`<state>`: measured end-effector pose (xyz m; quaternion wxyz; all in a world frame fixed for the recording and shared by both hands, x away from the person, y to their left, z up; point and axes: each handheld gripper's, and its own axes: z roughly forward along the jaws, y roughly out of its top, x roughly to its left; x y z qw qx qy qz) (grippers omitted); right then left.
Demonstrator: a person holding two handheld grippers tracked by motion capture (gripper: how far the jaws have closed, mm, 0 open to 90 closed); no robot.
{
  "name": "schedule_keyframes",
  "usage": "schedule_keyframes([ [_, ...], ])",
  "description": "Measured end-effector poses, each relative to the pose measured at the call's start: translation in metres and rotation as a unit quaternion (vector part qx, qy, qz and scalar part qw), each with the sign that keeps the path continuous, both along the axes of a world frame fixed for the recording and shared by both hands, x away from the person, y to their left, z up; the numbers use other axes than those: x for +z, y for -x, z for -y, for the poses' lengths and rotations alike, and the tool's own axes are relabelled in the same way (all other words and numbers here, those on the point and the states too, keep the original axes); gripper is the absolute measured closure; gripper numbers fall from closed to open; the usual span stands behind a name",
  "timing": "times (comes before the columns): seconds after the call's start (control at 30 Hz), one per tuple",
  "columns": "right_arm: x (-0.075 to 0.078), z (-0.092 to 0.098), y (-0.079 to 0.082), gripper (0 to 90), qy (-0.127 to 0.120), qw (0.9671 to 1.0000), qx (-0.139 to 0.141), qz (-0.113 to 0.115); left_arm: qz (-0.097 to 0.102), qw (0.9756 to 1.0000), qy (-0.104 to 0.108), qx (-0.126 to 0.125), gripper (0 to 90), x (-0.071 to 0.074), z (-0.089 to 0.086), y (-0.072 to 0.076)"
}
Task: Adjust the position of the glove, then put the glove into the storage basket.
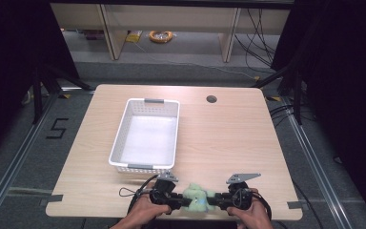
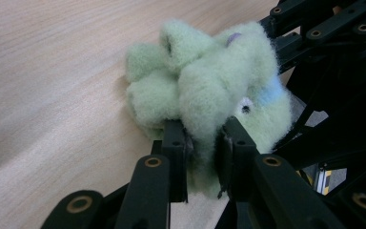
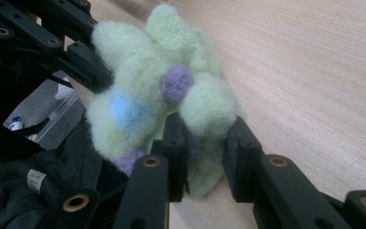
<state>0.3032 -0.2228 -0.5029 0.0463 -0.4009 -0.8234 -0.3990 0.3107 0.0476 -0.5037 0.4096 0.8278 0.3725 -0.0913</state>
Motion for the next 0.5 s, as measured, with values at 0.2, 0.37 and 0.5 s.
schedule_keyframes([
  [0.2, 0.003, -0.001, 0.001, 74.2, -0.005, 1.0, 0.0, 0.002, 0.001, 0.9998, 0.021, -0.006, 75.7, 0.0, -0.003, 0.001],
  [0.37, 0.007, -0.002, -0.001, 74.2, -0.013, 0.9997, 0.01, 0.019, 0.006, 0.9997, 0.024, -0.007, 75.9, 0.004, -0.007, 0.0],
  [0.5, 0.012, -0.004, 0.0, 74.3, -0.022, 0.9997, 0.001, -0.01, 0.01, 0.9996, 0.025, -0.008, 75.9, 0.009, -0.009, -0.001],
])
